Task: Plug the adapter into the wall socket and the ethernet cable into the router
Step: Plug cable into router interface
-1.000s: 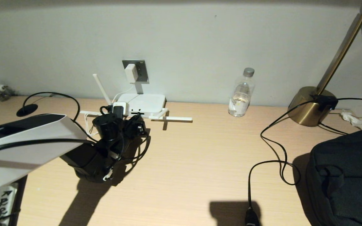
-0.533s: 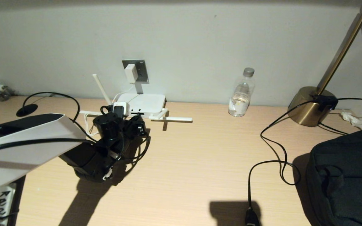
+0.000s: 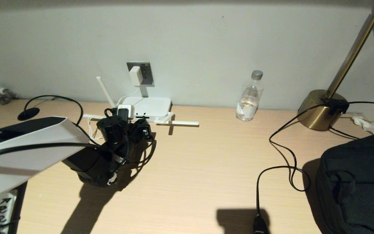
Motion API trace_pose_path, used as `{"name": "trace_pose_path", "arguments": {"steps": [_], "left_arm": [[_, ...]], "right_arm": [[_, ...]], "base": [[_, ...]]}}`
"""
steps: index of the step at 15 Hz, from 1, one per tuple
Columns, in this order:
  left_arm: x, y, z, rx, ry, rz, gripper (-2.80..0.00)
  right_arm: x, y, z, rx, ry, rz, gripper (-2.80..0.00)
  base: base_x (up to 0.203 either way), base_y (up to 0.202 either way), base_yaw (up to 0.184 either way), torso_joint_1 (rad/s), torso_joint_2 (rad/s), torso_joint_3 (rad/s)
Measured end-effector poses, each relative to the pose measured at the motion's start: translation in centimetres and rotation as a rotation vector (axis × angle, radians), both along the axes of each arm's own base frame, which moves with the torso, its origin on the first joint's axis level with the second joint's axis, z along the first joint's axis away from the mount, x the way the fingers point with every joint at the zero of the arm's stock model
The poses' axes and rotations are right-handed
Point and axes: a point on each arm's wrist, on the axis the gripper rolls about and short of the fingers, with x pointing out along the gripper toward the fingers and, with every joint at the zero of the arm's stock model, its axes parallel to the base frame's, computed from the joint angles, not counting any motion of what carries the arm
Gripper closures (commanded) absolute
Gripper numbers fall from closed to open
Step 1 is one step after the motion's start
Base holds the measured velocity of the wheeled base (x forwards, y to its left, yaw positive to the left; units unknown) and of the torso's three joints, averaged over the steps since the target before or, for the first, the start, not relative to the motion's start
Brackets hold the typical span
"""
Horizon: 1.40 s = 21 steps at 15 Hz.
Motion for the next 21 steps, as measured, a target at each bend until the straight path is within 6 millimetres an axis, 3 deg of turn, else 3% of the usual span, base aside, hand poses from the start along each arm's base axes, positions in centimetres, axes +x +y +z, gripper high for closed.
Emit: {"name": "trace_pose_path", "arguments": {"steps": [21], "left_arm": [[-0.2,-0.26,-0.09,-0.04,-0.002,-0.011,0.0]], "right_arm": [[0.0,0.0,0.01,0.0,-0.001,0.0,0.0]], "base": [[0.0,0.0,0.0,0.0,0.0,0.0]]}}
